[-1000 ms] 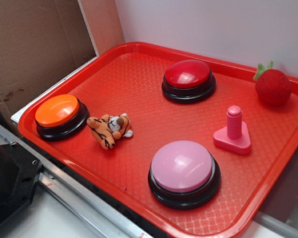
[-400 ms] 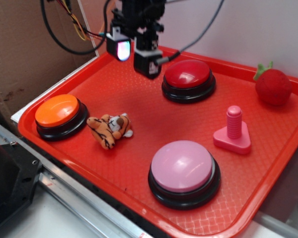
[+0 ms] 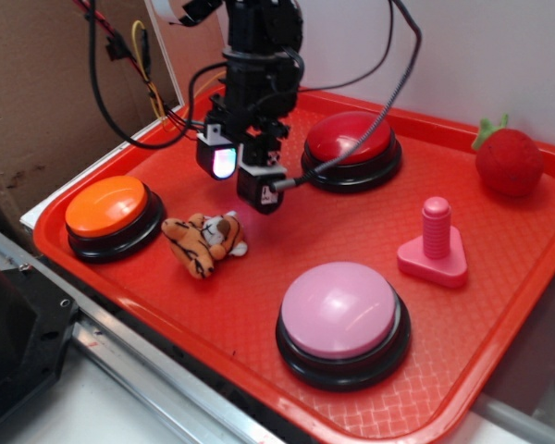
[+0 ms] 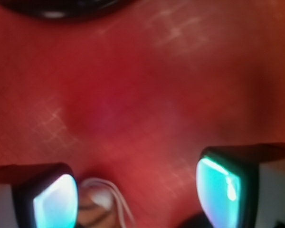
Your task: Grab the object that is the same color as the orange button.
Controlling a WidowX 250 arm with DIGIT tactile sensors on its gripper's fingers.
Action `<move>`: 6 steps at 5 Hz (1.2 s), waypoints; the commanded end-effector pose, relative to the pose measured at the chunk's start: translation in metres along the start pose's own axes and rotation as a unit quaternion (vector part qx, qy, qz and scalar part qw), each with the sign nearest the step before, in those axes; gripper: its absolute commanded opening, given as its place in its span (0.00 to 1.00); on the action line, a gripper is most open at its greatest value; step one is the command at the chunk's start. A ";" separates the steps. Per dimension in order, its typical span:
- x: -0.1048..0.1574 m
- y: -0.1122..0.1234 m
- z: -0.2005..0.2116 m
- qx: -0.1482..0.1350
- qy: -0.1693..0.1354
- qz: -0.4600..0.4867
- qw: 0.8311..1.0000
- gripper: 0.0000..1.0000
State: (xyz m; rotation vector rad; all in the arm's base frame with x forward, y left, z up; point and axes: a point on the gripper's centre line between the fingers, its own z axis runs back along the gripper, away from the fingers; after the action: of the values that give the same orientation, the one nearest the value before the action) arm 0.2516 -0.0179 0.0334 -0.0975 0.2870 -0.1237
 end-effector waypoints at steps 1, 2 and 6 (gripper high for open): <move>-0.002 -0.003 0.012 0.003 -0.038 -0.025 0.999 1.00; 0.005 -0.015 -0.004 0.001 -0.004 -0.027 1.000 1.00; -0.049 -0.044 -0.015 -0.014 0.029 -0.035 0.999 1.00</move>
State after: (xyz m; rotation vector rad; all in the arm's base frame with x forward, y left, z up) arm 0.1966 -0.0489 0.0304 -0.1252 0.4008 -0.1655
